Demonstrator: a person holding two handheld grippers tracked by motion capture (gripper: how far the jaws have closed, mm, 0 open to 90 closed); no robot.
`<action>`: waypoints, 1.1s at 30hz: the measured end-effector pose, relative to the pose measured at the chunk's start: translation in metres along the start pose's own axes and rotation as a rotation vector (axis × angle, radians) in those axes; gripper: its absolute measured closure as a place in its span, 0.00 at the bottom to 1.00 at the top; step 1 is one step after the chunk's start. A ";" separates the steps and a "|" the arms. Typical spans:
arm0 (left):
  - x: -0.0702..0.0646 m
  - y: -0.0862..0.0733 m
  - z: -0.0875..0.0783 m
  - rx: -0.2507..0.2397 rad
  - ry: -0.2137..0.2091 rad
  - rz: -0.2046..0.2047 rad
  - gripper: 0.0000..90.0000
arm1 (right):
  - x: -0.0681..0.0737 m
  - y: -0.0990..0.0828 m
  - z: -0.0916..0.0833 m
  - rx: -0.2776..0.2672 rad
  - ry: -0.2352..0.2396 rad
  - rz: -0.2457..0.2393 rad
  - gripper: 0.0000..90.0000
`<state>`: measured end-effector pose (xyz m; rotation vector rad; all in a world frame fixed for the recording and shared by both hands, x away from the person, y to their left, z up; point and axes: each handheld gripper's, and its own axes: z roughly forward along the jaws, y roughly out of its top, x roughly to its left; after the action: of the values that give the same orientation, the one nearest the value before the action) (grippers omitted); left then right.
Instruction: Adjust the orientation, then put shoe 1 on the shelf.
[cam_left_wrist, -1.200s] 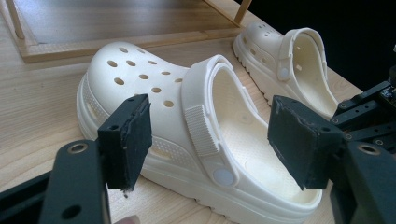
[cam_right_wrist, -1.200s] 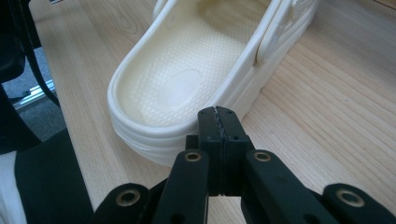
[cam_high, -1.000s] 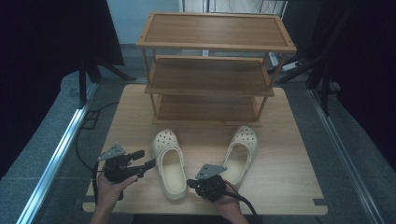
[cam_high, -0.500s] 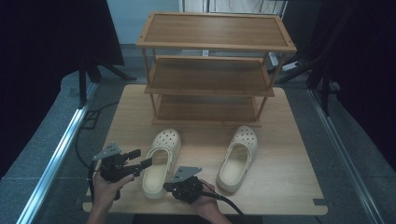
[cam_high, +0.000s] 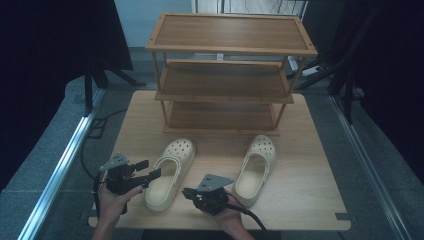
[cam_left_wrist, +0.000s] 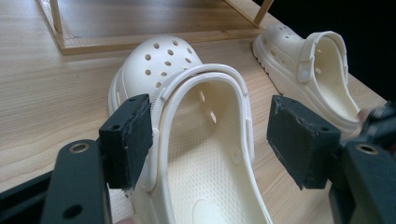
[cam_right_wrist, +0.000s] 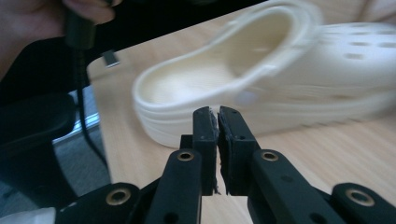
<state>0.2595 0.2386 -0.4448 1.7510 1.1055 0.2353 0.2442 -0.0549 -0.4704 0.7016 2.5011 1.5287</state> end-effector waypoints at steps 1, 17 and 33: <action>0.000 0.000 0.000 0.000 0.000 0.000 0.35 | 0.000 0.000 0.000 0.000 0.000 0.000 0.94; 0.002 0.000 -0.006 0.002 0.055 0.012 0.35 | -0.044 -0.019 -0.082 -0.092 -0.133 0.052 0.63; 0.003 -0.005 0.010 0.076 0.170 0.029 0.39 | -0.057 -0.027 -0.096 -0.088 -0.173 0.098 0.60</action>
<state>0.2642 0.2344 -0.4546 1.8417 1.2251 0.3692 0.2532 -0.1681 -0.4549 0.9127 2.2913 1.5263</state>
